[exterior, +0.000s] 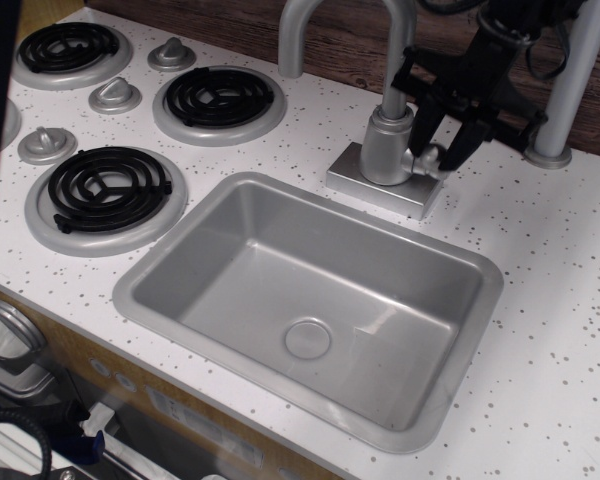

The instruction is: Lever vertical to front

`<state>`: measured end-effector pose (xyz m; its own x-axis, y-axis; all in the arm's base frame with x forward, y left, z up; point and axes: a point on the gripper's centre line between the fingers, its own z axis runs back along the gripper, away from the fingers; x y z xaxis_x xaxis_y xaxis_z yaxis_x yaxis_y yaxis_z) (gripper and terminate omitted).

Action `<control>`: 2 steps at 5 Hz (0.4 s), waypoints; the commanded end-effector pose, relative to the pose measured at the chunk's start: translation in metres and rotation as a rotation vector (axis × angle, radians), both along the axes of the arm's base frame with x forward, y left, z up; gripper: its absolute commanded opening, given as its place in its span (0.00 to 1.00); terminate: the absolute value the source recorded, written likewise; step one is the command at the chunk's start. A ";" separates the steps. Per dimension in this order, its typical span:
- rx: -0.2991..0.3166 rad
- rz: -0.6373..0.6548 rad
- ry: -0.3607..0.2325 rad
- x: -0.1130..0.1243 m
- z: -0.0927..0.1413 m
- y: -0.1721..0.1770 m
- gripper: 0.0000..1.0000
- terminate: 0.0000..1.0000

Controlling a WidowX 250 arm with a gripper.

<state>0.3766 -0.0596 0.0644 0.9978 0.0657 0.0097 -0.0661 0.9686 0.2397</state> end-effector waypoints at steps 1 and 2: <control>-0.060 0.033 -0.069 0.000 0.008 0.009 0.00 0.00; -0.074 0.032 -0.067 -0.001 0.002 0.010 0.00 0.00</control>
<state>0.3676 -0.0571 0.0423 0.9959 0.0908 -0.0003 -0.0891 0.9781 0.1879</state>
